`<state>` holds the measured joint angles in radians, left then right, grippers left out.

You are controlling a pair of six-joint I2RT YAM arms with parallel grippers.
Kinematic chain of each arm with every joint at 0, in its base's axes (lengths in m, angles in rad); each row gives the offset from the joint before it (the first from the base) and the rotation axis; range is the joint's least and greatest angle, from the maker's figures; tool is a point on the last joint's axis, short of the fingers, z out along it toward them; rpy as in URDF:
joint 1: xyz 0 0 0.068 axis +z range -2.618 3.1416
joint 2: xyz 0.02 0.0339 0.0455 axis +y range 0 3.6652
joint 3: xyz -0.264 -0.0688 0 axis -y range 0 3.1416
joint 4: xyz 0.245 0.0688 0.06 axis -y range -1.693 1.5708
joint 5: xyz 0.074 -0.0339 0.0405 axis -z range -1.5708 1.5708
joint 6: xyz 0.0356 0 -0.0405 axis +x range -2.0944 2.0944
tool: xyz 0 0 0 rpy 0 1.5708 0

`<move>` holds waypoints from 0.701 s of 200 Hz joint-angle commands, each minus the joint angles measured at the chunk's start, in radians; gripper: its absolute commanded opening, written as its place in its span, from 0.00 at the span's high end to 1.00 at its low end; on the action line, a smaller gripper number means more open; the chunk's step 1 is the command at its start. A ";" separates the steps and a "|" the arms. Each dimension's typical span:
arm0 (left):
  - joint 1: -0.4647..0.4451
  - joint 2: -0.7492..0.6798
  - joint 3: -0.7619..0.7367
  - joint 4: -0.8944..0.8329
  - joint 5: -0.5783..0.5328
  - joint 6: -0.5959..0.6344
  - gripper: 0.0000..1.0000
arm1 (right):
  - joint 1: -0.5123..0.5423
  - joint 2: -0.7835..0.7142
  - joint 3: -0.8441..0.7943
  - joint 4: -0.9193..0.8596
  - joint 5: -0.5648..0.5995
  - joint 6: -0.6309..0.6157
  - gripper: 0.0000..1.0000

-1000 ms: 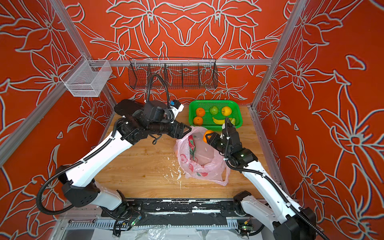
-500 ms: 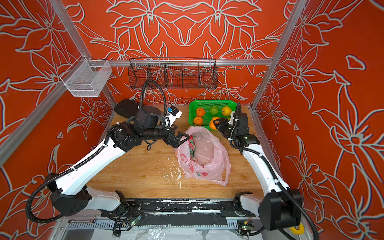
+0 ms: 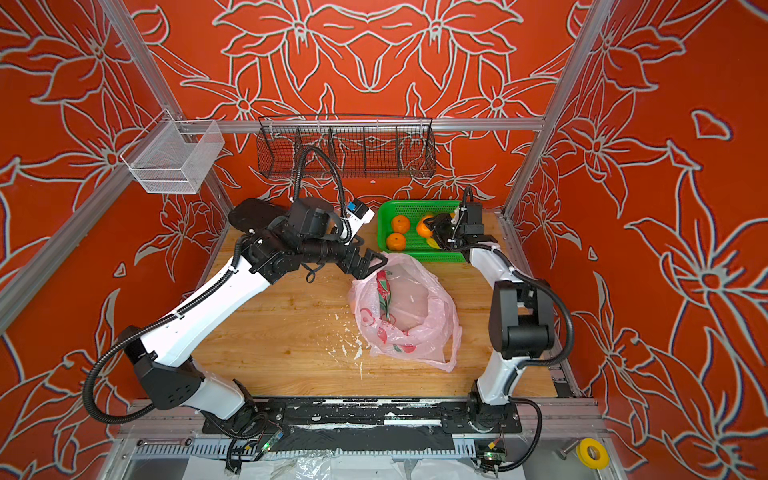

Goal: Untie the knot of the plastic bag and take out the fruit
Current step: 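Carry the orange to the green basket with the right gripper and release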

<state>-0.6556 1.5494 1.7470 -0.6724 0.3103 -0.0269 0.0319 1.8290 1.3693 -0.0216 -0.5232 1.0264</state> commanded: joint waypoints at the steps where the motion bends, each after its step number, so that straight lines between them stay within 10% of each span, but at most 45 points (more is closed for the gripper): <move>1: 0.031 0.029 0.064 -0.024 0.025 -0.008 0.00 | -0.003 0.107 0.117 0.014 -0.020 0.001 0.49; 140: 0.149 0.208 0.281 -0.102 0.111 -0.005 0.00 | 0.009 0.519 0.455 -0.079 -0.057 -0.020 0.46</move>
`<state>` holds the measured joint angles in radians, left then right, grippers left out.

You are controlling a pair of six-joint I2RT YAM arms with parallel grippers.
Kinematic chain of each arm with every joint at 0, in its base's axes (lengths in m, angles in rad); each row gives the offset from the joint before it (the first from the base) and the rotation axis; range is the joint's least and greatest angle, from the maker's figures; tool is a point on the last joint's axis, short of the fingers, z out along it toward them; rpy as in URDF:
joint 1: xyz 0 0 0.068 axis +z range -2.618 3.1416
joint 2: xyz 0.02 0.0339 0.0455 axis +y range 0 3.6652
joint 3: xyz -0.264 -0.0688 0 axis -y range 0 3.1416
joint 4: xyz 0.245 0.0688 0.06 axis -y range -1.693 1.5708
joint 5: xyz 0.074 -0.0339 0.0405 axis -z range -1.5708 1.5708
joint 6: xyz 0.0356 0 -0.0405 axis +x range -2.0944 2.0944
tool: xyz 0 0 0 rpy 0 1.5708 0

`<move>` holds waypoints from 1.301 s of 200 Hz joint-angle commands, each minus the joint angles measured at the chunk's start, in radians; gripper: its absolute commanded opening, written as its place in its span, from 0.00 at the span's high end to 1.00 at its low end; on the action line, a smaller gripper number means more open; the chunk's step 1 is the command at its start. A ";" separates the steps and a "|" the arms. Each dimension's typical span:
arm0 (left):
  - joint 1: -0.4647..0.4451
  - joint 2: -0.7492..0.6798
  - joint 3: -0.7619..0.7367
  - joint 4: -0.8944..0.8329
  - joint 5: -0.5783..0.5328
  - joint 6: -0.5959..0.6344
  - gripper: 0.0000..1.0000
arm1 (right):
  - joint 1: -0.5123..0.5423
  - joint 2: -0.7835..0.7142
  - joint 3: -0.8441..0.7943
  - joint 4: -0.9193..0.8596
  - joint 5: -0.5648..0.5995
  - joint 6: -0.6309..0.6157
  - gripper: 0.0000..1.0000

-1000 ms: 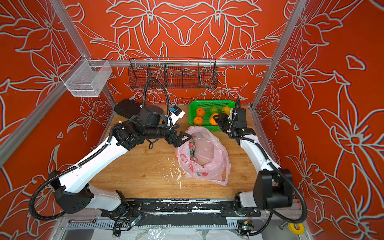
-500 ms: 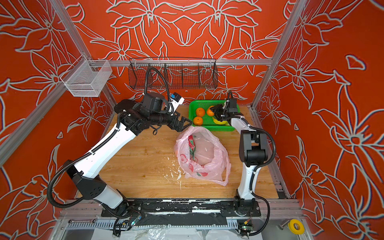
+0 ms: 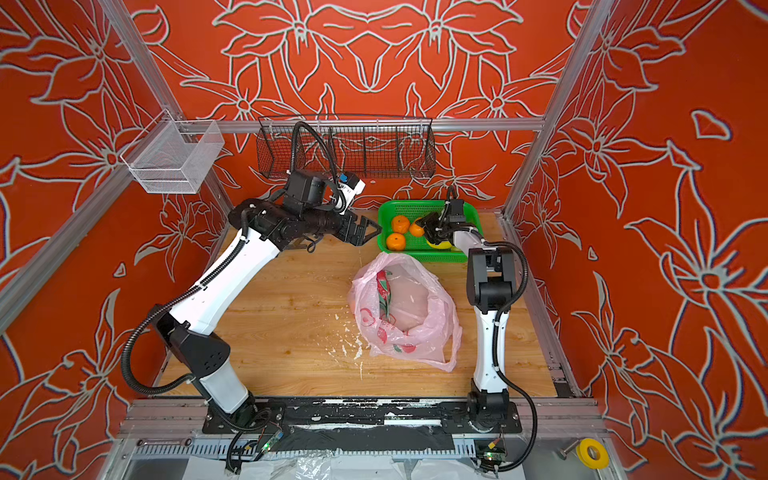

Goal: Untie the knot of the plastic bag and take out the fruit
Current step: 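Carry the orange to the green basket with the right gripper and release, then move the right gripper back into the pink bag toward the dragon fruit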

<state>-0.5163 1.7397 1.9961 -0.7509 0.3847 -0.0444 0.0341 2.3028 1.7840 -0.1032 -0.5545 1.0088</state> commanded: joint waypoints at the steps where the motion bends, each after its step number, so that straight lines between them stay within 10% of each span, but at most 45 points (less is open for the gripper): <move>1: 0.009 0.018 0.033 -0.024 0.037 0.012 0.00 | 0.006 0.047 0.041 0.004 -0.027 -0.003 0.46; 128: 0.018 0.007 0.022 -0.133 -0.015 -0.036 0.00 | -0.015 -0.122 -0.081 -0.028 0.057 -0.050 0.15; 260: -0.178 -0.331 -0.472 -0.029 -0.252 -0.216 0.01 | -0.028 -0.827 -0.571 -0.053 0.014 -0.266 0.13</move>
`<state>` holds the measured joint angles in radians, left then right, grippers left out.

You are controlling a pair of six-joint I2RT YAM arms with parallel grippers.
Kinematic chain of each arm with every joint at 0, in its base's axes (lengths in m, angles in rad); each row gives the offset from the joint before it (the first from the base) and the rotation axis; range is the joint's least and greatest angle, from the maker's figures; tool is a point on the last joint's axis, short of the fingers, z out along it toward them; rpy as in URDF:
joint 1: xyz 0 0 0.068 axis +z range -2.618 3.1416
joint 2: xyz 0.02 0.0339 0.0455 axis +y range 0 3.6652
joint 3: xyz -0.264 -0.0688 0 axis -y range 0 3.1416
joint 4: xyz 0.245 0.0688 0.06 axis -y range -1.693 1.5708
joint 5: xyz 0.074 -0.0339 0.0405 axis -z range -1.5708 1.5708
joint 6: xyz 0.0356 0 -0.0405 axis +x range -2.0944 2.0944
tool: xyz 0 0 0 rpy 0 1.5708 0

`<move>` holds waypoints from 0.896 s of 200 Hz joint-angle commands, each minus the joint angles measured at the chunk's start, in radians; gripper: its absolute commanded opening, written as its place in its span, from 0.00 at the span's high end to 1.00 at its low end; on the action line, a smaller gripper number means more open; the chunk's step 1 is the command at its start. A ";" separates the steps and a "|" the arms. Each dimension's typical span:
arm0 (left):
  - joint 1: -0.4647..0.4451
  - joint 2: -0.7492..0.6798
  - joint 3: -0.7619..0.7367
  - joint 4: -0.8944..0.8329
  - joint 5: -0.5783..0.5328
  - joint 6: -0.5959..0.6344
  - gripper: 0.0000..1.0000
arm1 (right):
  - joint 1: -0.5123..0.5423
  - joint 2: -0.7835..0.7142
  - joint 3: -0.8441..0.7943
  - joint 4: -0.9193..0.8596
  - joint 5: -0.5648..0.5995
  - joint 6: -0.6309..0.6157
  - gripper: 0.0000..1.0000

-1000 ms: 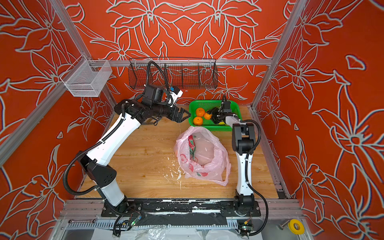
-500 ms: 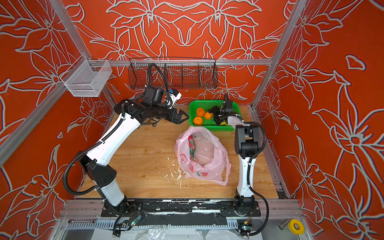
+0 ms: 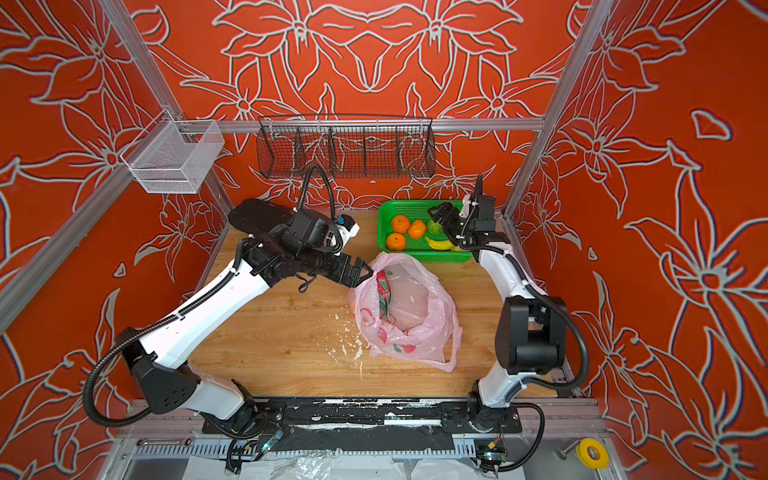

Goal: Untie the knot of the plastic bag and take out the fruit
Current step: 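Move the right gripper back into the pink bag toward the dragon fruit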

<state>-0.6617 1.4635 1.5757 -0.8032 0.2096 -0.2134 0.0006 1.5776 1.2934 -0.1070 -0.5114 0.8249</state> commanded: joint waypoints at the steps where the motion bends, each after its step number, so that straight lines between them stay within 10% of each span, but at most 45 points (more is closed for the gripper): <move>1: -0.035 -0.056 -0.053 0.024 -0.079 -0.048 0.01 | 0.006 -0.107 -0.085 -0.050 -0.029 -0.086 0.13; 86: -0.079 -0.146 -0.319 0.099 -0.114 -0.151 0.01 | 0.151 -0.524 -0.399 -0.131 0.044 -0.116 0.12; 179: -0.081 0.034 -0.287 0.177 -0.148 -0.156 0.07 | 0.496 -0.537 -0.700 0.131 0.350 -0.034 0.18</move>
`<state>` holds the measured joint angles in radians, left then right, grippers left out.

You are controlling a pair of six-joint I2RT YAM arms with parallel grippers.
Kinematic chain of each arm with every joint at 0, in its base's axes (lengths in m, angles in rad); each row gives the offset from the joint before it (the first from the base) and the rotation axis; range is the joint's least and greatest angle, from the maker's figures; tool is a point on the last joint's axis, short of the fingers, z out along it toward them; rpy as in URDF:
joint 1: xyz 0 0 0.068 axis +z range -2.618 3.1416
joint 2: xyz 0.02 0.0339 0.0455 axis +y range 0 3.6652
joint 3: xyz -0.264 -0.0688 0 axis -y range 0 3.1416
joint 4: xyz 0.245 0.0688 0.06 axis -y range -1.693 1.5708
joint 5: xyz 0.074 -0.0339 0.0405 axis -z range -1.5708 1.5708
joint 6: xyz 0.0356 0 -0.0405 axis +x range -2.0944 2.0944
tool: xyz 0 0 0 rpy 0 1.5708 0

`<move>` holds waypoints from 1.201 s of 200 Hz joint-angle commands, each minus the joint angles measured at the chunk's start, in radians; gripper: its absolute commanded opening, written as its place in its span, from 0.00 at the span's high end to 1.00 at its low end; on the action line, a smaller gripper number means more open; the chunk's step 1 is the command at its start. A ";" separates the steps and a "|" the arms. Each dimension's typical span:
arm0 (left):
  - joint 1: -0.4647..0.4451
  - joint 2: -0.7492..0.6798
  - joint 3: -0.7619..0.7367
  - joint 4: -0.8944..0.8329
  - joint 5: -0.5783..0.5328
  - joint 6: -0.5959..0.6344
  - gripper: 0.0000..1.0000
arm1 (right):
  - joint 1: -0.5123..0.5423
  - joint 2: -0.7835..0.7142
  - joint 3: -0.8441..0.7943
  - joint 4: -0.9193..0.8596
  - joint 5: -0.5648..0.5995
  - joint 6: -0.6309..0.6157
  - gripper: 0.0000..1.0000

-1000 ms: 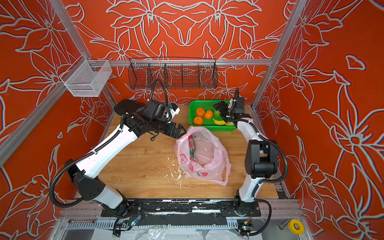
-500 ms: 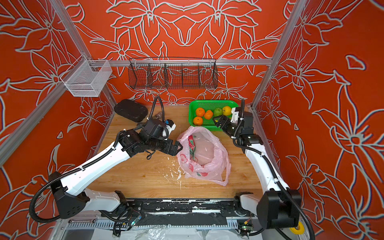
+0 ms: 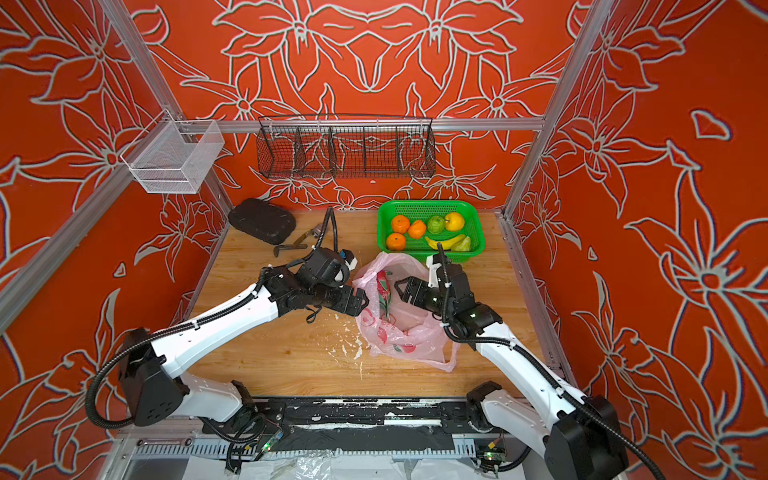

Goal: Untie the knot of the plastic bag and take out the fruit
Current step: 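Move the right gripper back into the pink bag toward the dragon fruit, then close the right gripper on the dragon fruit inside the bag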

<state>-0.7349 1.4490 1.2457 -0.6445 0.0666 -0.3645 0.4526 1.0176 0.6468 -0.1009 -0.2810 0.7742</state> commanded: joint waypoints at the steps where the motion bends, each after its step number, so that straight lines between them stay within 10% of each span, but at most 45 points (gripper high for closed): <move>1: -0.008 0.052 0.045 0.017 -0.006 -0.004 0.08 | 0.046 0.026 -0.056 0.129 0.121 0.019 0.18; 58: -0.008 0.134 0.112 -0.107 -0.050 -0.039 0.36 | 0.157 0.218 -0.082 0.301 0.246 0.031 0.18; 118: -0.008 0.046 0.064 -0.153 -0.094 -0.089 1.00 | 0.212 0.363 -0.047 0.406 0.341 0.075 0.14; 240: -0.017 -0.062 0.008 -0.238 -0.107 -0.159 1.00 | 0.215 0.557 0.085 0.451 0.344 0.011 0.03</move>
<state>-0.7444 1.4033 1.2583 -0.8520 -0.0303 -0.5068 0.6613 1.5330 0.6952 0.3294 0.0338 0.7891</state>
